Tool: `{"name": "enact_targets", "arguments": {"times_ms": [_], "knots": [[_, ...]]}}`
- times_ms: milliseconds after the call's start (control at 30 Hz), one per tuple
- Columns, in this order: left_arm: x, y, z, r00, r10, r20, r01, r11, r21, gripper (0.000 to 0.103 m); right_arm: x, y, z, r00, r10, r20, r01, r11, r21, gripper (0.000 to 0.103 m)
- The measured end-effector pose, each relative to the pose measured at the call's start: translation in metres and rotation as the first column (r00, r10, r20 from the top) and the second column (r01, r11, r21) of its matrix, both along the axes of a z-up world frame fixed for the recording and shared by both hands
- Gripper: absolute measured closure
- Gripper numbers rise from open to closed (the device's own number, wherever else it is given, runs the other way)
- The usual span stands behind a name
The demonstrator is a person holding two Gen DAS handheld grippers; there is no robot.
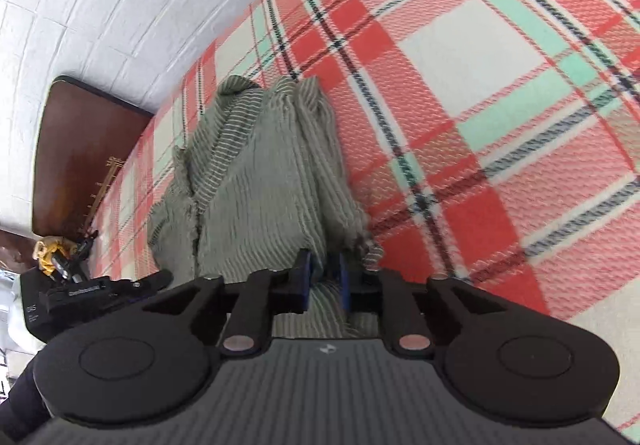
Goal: Fold clothes
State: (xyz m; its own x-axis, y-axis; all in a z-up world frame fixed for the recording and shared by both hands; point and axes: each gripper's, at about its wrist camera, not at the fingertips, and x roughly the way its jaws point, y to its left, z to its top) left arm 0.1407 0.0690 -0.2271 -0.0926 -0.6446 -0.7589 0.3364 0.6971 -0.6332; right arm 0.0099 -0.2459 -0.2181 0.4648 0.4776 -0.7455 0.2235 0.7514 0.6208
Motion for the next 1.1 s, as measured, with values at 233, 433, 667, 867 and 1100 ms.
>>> {"name": "enact_targets", "arguments": {"times_ms": [233, 433, 667, 867, 1100], "knots": [[-0.001, 0.026, 0.033, 0.998, 0.042, 0.046, -0.04, 0.999, -0.026, 0.057, -0.018, -0.007, 0.03, 0.995, -0.024, 0.093, 0.023, 1.0, 0.015, 0.079], [-0.037, -0.015, 0.049, 0.972, -0.21, 0.105, 0.217, 0.974, -0.059, 0.055, -0.024, -0.001, 0.026, 0.997, 0.004, 0.077, -0.005, 1.0, 0.018, 0.078], [-0.04, -0.015, -0.002, 0.986, -0.167, 0.018, 0.166, 0.986, 0.027, 0.068, -0.028, 0.003, 0.01, 1.0, 0.017, 0.01, -0.017, 1.0, -0.022, 0.081], [-0.037, -0.004, 0.03, 0.989, -0.14, 0.057, 0.14, 0.99, -0.001, 0.055, -0.032, 0.009, 0.017, 0.998, 0.055, 0.034, -0.055, 0.998, -0.005, 0.077], [-0.046, -0.041, 0.065, 0.96, -0.196, 0.199, 0.206, 0.978, -0.03, 0.048, -0.012, 0.036, 0.037, 0.982, 0.156, 0.11, -0.158, 0.988, 0.002, 0.077]]}}
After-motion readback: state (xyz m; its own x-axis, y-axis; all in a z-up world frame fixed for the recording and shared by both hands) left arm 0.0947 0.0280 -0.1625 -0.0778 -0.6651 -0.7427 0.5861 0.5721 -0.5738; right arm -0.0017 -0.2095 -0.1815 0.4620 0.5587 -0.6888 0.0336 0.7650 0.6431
